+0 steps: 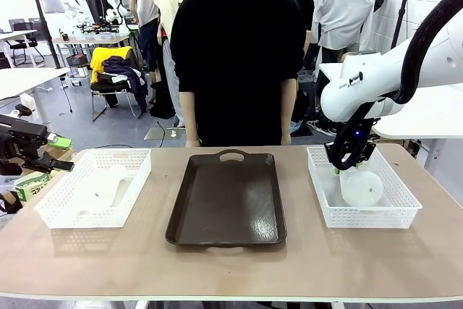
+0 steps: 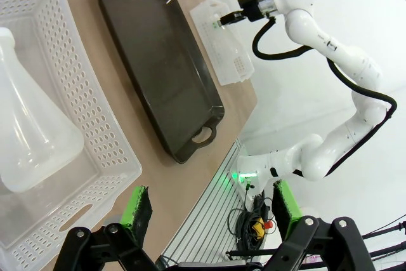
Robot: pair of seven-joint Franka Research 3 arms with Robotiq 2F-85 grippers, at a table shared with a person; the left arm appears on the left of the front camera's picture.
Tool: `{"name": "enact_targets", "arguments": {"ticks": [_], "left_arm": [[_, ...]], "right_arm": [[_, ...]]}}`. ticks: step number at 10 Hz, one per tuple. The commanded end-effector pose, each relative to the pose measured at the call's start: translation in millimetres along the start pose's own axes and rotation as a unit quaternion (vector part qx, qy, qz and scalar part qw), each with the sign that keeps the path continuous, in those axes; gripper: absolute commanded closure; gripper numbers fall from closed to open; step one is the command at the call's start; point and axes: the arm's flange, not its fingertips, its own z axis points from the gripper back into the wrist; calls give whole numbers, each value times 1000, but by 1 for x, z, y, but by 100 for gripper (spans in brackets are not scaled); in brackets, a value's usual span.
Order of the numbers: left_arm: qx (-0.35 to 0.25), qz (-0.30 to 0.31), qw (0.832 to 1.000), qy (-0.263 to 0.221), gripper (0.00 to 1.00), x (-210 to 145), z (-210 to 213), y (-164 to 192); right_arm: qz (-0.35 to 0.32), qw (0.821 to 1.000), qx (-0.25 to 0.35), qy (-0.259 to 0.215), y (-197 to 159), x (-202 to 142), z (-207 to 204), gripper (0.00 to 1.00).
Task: Prepare the laboratory tools.
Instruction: While moving the picked Big flask to the Handle tray indicated by the person, stop as directed by the person.
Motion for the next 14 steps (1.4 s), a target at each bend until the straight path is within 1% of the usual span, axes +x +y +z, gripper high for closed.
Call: {"name": "enact_targets", "arguments": {"ticks": [1,14], "left_arm": [[-8,-1,1000,-4,0,2,3,-1],[-8,-1,1000,-4,0,2,3,-1]], "right_arm": [[0,1000,-1,0,0,0,-1,100],[0,1000,0,0,0,0,0,100]]}}
